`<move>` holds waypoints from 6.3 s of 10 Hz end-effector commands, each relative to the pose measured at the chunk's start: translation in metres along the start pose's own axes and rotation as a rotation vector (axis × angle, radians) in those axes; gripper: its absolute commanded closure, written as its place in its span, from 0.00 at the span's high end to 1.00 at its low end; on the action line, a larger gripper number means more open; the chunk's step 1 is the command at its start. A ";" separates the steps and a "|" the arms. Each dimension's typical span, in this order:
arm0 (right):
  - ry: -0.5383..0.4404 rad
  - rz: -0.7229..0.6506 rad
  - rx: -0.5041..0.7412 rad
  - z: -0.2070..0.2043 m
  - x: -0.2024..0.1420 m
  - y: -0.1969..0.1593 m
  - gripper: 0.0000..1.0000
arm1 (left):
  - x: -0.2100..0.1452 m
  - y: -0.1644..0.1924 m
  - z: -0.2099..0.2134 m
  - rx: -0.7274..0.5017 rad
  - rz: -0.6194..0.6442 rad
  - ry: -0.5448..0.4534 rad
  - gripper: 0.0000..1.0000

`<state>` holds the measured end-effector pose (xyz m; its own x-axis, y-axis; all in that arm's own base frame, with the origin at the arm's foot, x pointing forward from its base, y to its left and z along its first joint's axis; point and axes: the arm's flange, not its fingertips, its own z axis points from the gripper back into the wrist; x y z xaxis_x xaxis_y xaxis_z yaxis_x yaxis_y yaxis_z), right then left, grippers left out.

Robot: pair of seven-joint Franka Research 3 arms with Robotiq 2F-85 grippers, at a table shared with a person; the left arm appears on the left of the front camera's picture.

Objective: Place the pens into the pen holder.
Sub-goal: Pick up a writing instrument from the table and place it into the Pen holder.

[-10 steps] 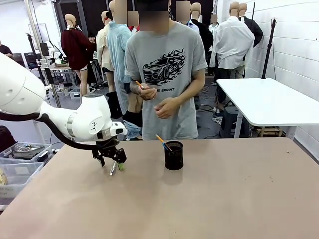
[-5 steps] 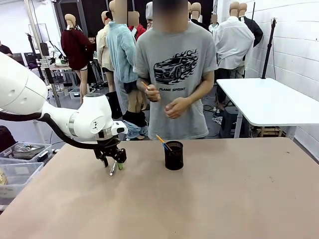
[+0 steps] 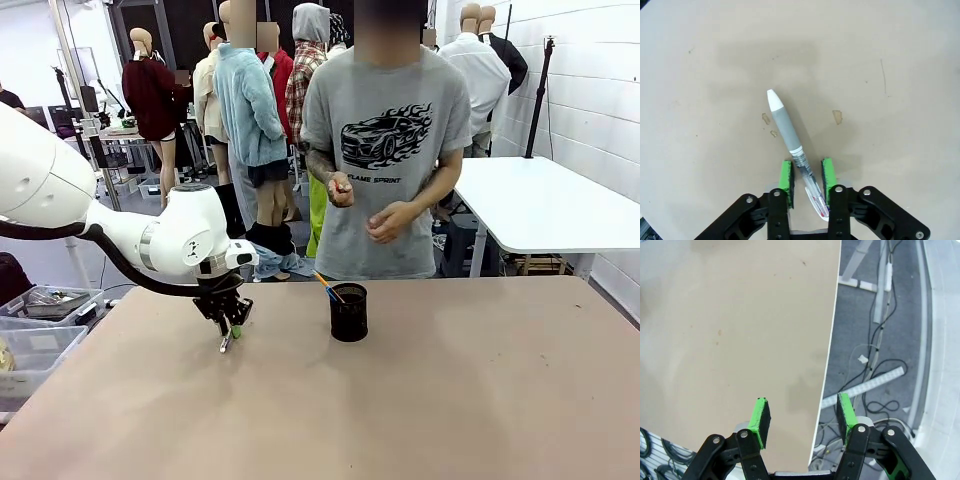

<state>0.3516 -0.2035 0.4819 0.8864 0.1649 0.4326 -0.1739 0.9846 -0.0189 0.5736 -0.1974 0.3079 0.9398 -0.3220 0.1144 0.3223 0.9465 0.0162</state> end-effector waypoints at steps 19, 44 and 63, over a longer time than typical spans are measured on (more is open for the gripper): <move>0.002 -0.002 -0.023 -0.002 0.001 0.001 0.68 | -0.186 0.221 0.227 -0.742 -0.469 -1.257 0.00; 0.002 -0.002 -0.023 -0.002 0.001 0.001 0.68 | 0.053 -0.077 0.064 -1.231 -0.764 -0.996 0.00; 0.002 -0.002 -0.023 -0.002 0.001 0.001 0.68 | 0.073 -0.112 0.000 -1.093 -0.896 -1.071 0.59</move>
<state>0.3524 -0.2035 0.4825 0.8843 0.1658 0.4365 -0.1765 0.9842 -0.0163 0.6074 -0.3289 0.3118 0.1576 -0.1096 0.9814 0.9813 -0.0943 -0.1681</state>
